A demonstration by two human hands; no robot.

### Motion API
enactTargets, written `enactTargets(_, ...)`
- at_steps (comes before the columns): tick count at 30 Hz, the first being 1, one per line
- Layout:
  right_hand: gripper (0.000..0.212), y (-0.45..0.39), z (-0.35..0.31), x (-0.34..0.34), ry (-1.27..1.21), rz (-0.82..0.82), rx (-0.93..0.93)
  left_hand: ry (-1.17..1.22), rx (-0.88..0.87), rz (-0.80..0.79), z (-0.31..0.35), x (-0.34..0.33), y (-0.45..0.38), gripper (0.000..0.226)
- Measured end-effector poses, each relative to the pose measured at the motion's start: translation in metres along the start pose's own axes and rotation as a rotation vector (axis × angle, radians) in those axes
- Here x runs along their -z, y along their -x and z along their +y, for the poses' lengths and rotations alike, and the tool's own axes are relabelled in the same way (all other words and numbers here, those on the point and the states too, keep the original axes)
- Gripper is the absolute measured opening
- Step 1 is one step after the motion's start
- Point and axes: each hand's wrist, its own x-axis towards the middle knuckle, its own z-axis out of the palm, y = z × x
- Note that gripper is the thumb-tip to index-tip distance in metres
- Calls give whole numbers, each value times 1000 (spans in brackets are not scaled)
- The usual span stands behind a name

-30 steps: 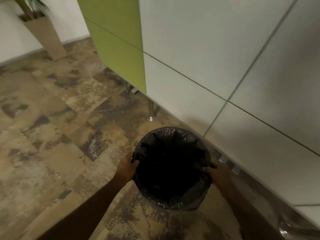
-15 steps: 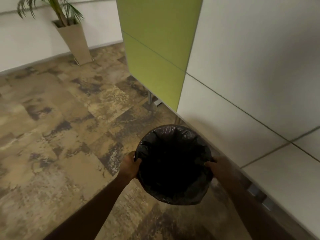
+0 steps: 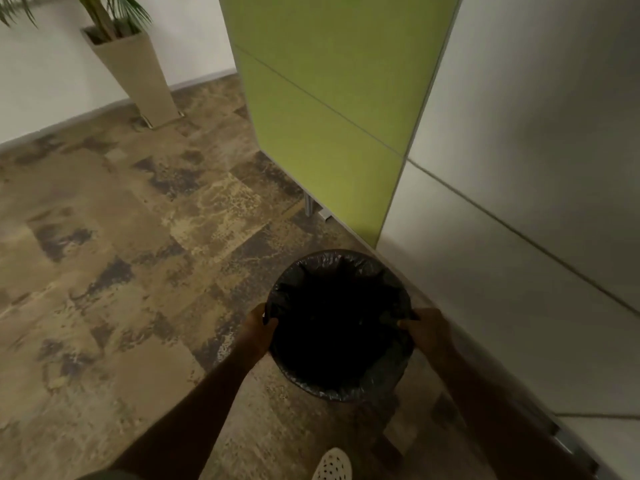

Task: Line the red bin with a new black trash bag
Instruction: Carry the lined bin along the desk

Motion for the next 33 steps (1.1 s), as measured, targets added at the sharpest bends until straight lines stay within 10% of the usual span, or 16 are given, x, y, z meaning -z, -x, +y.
enactTargets(33, 30, -220, 102, -205, 34, -30, -199, -53, 97, -63, -162, -104, -251, 38)
